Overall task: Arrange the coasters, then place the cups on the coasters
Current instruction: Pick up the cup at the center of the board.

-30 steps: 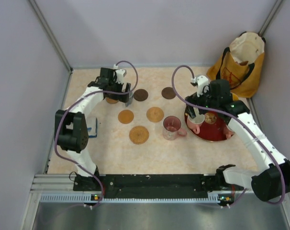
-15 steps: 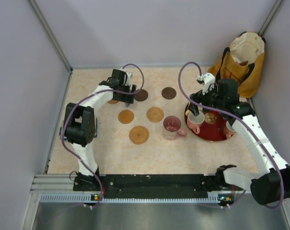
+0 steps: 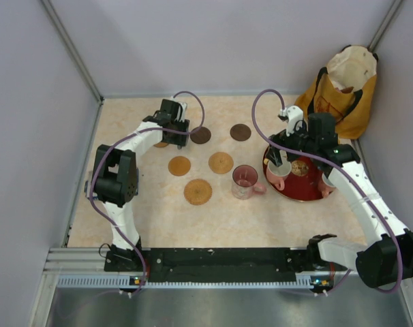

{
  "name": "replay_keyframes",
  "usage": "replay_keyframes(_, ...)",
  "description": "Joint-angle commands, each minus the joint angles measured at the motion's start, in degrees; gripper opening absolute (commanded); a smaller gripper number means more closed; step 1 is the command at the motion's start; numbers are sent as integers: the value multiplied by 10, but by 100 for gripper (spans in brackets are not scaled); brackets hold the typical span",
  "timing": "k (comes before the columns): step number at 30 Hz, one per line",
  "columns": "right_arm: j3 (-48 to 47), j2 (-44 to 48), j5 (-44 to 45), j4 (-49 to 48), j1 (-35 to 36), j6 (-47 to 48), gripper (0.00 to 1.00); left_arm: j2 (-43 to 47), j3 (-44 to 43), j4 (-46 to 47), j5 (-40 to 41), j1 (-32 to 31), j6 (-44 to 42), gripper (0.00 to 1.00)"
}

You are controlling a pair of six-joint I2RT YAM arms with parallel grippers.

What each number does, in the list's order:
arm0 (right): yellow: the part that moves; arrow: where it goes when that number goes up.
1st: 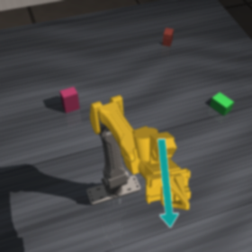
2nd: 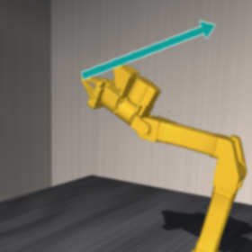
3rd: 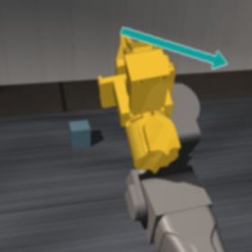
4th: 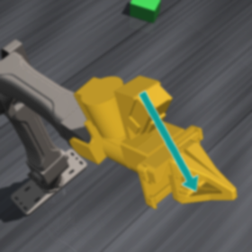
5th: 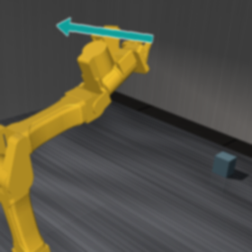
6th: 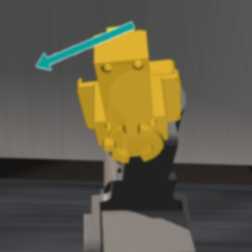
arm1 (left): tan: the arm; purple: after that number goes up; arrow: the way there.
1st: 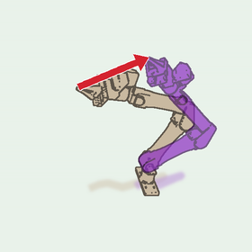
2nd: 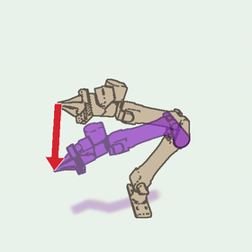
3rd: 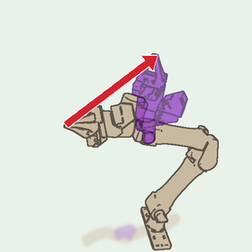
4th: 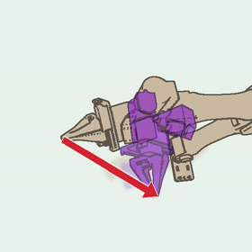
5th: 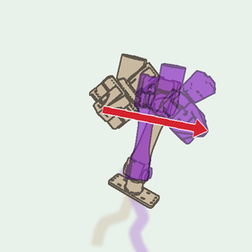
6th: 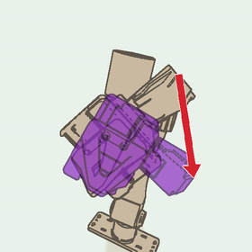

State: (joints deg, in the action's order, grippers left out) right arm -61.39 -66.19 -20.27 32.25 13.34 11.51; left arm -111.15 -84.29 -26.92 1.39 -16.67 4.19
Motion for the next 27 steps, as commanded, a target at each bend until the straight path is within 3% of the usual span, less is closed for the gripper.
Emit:
replay_keyframes(1,-1,0,-8,-23,-2,4,90,1,1,38,-6,-3,-8,56)
replay_keyframes(7,-1,0,-8,-22,-2,4,90,-2,4,36,-7,-3,-8,56)
replay_keyframes(13,0,-1,-8,-22,-2,5,90,-1,13,40,-2,-3,-4,48)
replay_keyframes(18,1,-2,-8,-23,-2,6,90,4,24,41,1,-3,5,51)
replay_keyframes(27,2,-3,-6,-22,-2,7,90,9,29,48,6,-3,8,34)
